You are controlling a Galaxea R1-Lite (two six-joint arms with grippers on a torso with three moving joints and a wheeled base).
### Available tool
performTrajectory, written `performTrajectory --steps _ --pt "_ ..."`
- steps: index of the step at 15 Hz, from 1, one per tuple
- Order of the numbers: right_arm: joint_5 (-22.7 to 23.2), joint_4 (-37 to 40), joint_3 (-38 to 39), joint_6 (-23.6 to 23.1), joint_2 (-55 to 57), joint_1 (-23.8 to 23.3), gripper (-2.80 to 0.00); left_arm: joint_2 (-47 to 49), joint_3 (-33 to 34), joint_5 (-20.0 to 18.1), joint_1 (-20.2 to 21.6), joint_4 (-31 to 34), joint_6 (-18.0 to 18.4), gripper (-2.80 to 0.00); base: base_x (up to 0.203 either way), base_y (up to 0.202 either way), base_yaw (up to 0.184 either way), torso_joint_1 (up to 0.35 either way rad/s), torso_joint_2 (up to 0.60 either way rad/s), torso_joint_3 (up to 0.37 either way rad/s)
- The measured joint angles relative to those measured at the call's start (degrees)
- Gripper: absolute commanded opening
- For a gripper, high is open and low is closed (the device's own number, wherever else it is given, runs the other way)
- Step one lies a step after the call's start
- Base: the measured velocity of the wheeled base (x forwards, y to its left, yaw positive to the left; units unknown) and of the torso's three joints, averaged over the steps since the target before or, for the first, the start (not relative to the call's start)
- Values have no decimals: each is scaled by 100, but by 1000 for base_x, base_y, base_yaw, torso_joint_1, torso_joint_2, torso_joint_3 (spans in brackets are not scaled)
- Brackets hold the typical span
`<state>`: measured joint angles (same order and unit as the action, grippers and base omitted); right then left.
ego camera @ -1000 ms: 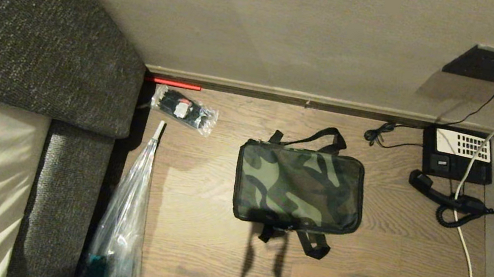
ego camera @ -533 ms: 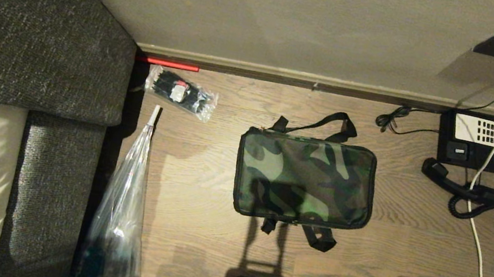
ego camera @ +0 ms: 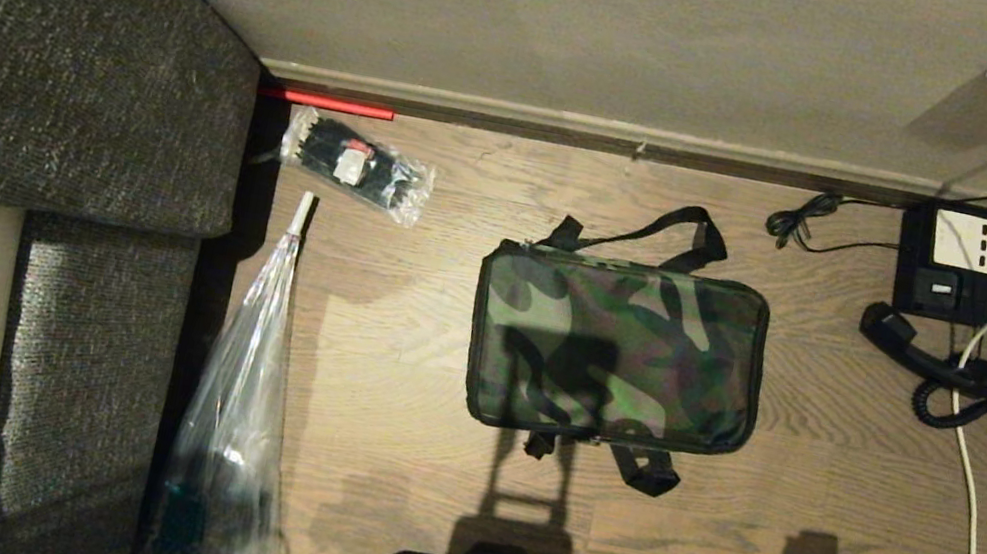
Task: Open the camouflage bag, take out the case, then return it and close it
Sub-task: Open the top of the storage box
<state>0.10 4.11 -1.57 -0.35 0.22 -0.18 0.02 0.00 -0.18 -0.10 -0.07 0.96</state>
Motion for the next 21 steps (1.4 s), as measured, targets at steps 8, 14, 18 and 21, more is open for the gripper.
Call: performTrajectory --steps 8,14,18,21 --pt "-2 0 0 2 0 0 -280 0 0 1 0 -1 2 -280 0 0 0 0 0 0" --pt "-2 0 0 -5 0 0 -280 0 0 0 0 0 0 -280 0 0 0 0 0 0" --pt "-2 -1 0 2 0 0 -280 0 0 -4 2 7 7 -280 0 0 0 0 0 0" --pt "-2 -1 0 -2 0 0 -280 0 0 -9 -1 2 9 -280 0 0 0 0 0 0"
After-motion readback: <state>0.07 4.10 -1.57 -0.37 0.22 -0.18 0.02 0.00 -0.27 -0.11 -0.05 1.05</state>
